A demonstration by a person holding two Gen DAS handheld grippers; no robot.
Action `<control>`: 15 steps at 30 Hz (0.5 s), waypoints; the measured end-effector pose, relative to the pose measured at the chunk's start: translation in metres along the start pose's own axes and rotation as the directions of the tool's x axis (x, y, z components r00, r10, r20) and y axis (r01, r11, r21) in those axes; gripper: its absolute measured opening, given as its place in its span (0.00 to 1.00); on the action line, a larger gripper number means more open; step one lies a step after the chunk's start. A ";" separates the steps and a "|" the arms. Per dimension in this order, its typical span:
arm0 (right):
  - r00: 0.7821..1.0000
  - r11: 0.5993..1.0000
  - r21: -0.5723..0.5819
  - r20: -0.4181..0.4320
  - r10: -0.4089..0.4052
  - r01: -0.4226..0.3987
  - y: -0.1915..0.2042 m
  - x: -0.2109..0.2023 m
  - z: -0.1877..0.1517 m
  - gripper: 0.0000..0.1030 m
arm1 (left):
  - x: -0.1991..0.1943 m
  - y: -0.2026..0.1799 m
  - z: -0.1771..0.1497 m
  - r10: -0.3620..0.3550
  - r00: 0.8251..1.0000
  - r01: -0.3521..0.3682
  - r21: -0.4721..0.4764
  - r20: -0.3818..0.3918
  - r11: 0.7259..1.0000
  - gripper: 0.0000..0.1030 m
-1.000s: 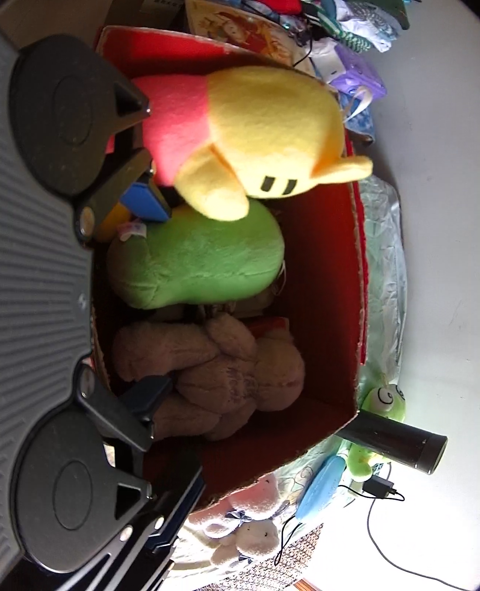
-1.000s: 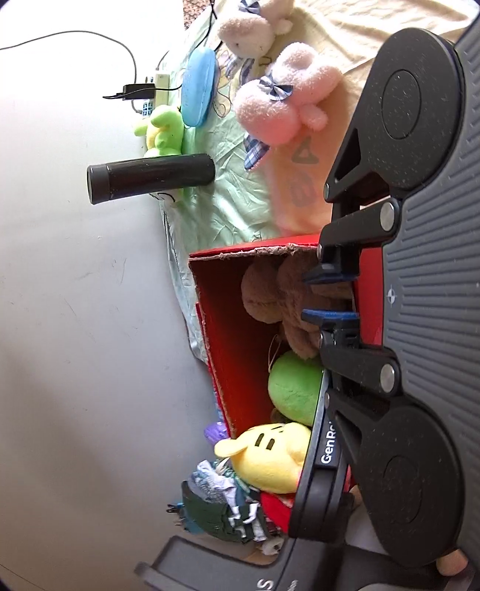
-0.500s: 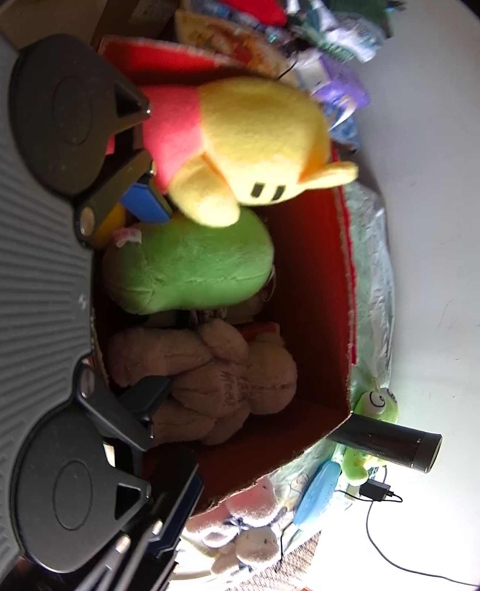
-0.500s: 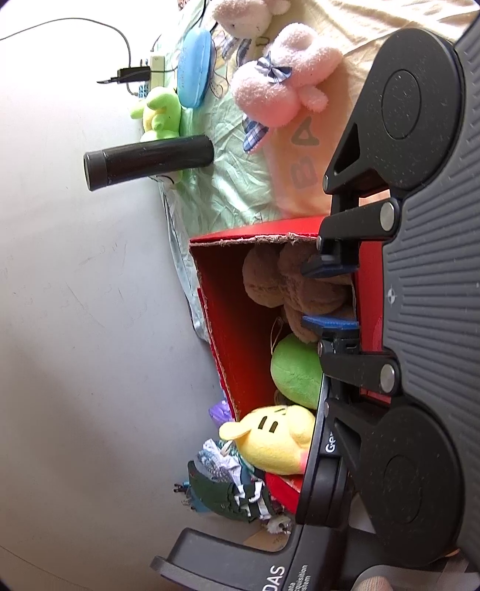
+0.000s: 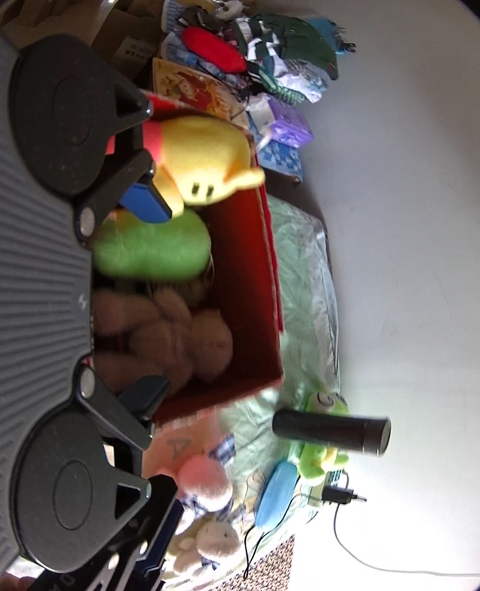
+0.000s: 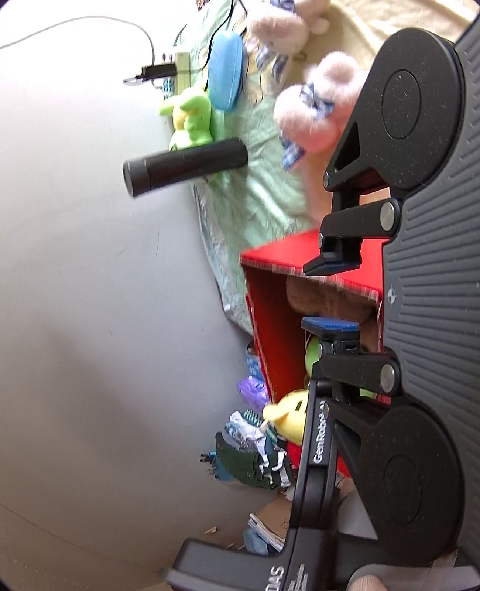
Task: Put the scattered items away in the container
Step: 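Withdraw the right gripper from the box toward the white bunny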
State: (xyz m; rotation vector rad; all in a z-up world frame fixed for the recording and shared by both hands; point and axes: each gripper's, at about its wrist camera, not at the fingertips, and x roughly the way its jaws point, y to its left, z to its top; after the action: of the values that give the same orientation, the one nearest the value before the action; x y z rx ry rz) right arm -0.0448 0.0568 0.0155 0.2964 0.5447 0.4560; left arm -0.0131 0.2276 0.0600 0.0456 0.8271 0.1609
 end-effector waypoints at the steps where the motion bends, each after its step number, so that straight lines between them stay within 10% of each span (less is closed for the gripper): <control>1: 1.000 1.000 0.004 -0.005 -0.010 0.010 -0.006 -0.003 0.001 0.25 | 0.000 -0.008 0.000 -0.001 1.000 0.001 0.004 0.000 1.000 0.86; 15: 0.988 0.991 0.033 -0.097 -0.124 0.128 -0.092 -0.032 0.000 0.25 | 0.012 -0.119 -0.010 -0.047 0.998 0.051 0.081 -0.050 0.995 0.86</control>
State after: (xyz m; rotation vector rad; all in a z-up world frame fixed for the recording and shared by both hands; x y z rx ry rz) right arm -0.0380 -0.0377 -0.0060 0.2766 0.6614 0.3386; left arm 0.0029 0.1116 0.0322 0.0994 0.8820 0.0813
